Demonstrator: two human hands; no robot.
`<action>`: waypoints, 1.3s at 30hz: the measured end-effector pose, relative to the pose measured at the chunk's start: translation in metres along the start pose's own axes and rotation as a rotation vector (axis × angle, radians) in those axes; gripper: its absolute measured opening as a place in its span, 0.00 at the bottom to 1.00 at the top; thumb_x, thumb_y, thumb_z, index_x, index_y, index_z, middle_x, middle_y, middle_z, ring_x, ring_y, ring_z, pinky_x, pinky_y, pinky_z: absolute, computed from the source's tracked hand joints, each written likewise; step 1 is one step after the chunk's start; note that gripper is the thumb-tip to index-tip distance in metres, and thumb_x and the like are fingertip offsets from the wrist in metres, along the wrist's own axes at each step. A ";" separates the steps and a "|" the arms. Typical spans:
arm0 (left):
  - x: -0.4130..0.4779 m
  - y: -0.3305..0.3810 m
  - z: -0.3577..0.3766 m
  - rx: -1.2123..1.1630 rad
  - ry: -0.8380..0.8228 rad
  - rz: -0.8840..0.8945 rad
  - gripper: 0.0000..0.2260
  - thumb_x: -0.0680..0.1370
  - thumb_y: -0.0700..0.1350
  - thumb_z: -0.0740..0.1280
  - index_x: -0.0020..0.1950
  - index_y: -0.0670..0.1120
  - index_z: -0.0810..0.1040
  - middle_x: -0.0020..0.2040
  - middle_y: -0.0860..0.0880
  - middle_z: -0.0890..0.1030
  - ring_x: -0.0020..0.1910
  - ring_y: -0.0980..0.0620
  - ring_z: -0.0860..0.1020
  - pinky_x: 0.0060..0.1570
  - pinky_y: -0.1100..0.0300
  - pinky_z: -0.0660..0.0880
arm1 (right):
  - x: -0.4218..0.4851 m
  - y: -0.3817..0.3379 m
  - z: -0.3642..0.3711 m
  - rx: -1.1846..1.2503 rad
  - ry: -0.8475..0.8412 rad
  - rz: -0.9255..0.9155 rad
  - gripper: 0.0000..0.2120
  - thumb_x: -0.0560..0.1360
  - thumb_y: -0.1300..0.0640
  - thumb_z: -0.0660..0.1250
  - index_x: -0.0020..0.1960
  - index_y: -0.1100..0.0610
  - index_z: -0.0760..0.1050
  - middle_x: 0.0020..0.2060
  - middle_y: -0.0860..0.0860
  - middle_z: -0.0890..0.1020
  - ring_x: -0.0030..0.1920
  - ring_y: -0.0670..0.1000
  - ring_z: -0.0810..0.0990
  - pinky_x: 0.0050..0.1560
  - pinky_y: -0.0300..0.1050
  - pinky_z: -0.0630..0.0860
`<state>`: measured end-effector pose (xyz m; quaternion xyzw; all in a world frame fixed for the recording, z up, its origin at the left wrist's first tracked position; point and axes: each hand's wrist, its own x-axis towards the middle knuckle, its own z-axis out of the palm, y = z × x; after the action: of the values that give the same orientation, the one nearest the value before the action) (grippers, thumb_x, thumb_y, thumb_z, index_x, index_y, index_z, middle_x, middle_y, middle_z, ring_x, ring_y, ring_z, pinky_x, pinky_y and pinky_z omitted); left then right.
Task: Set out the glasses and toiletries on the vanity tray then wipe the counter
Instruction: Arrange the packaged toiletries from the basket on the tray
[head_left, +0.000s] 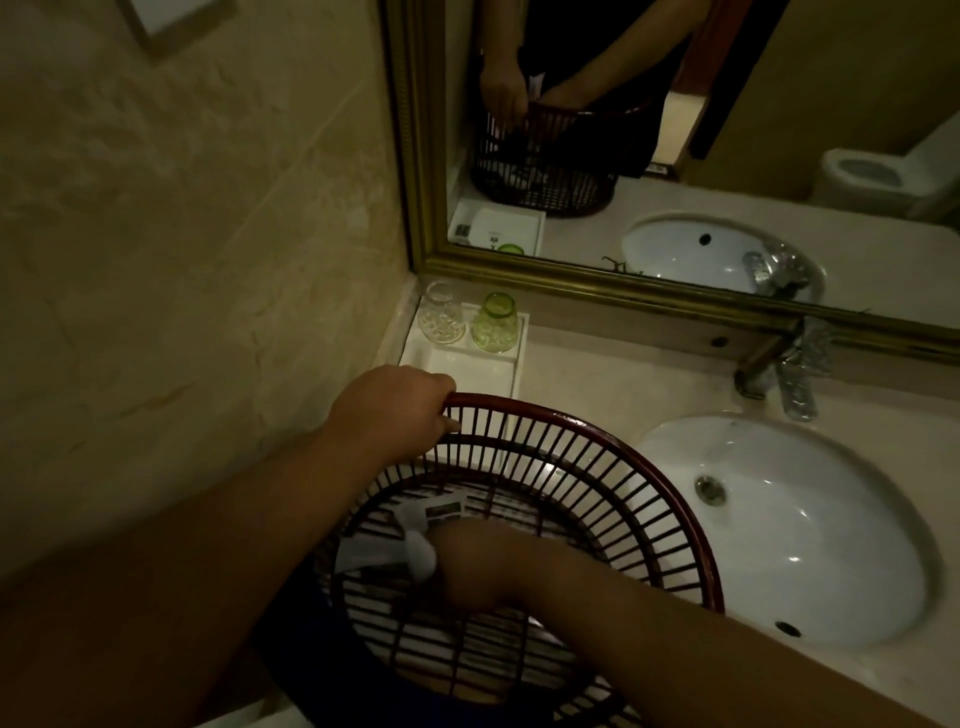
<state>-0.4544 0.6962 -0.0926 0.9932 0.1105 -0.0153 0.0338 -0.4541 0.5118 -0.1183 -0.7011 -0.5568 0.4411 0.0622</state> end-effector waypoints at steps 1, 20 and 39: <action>0.000 0.000 0.000 0.002 0.003 0.004 0.14 0.76 0.62 0.67 0.43 0.54 0.68 0.39 0.51 0.78 0.35 0.50 0.70 0.33 0.55 0.66 | -0.008 0.002 -0.012 0.089 0.041 0.013 0.13 0.79 0.54 0.68 0.62 0.57 0.78 0.58 0.57 0.82 0.58 0.57 0.80 0.62 0.53 0.77; 0.000 -0.003 0.004 -0.054 -0.012 0.004 0.12 0.73 0.57 0.69 0.50 0.51 0.78 0.41 0.50 0.81 0.37 0.48 0.80 0.35 0.55 0.75 | -0.049 0.017 -0.187 0.963 0.614 -0.058 0.14 0.77 0.69 0.68 0.62 0.64 0.74 0.50 0.59 0.83 0.46 0.57 0.84 0.48 0.49 0.82; -0.001 0.003 -0.004 -0.058 0.080 0.036 0.12 0.75 0.59 0.70 0.49 0.53 0.78 0.39 0.51 0.81 0.36 0.50 0.79 0.32 0.59 0.63 | 0.128 0.087 -0.182 0.826 0.202 0.619 0.15 0.83 0.61 0.62 0.67 0.67 0.74 0.58 0.64 0.80 0.56 0.64 0.82 0.59 0.59 0.79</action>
<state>-0.4546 0.6935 -0.0886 0.9934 0.0941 0.0282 0.0587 -0.2667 0.6604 -0.1291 -0.7889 -0.0947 0.5518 0.2535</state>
